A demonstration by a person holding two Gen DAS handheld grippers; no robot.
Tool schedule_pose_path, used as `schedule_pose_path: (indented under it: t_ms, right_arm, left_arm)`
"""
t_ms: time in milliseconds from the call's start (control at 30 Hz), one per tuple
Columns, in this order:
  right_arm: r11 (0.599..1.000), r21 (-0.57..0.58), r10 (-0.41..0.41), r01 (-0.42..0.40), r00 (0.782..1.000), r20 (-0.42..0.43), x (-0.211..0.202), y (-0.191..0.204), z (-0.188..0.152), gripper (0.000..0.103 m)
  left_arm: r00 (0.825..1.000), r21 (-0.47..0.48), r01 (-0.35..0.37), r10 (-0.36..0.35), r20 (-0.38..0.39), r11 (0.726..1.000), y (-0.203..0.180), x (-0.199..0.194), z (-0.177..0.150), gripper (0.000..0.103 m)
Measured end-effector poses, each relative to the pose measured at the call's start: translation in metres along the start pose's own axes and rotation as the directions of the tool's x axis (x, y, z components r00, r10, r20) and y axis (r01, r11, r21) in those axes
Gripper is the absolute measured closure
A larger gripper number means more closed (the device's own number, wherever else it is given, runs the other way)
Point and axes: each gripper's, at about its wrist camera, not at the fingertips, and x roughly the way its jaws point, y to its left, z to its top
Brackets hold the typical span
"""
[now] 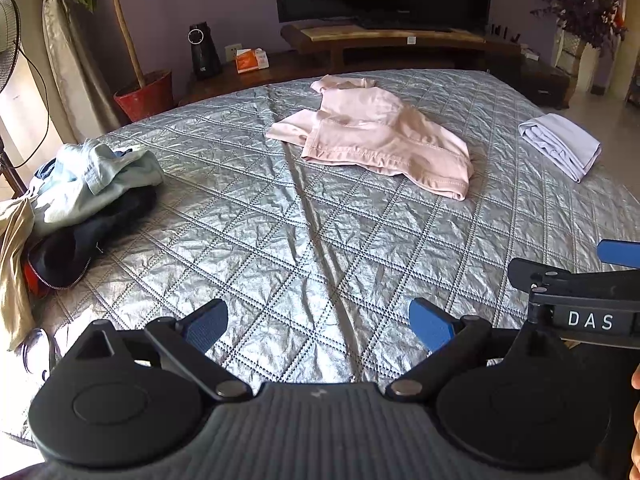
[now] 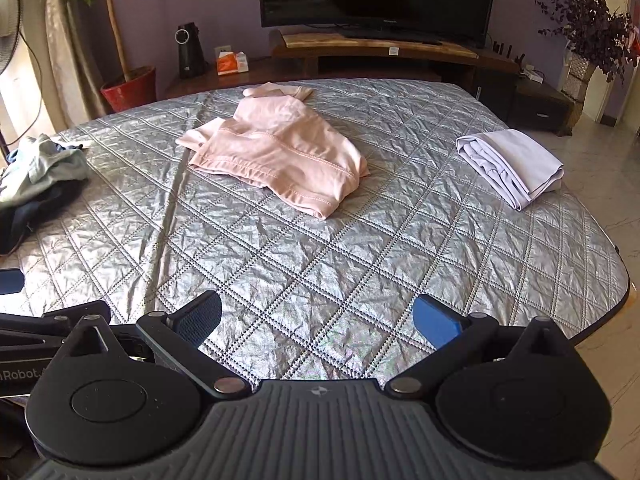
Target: Fold clothes
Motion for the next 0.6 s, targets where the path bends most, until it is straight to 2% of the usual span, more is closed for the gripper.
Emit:
schedule_pose_path:
  t_ms: [600]
  right_arm:
    - [1.0, -0.002, -0.002, 0.002, 1.0, 0.0, 0.0009, -0.0004, -0.0008, 0.0]
  left_arm:
    - [1.0, -0.006, 0.004, -0.004, -0.001, 1.0, -0.0007, 0.0019, 0.0011, 0.007]
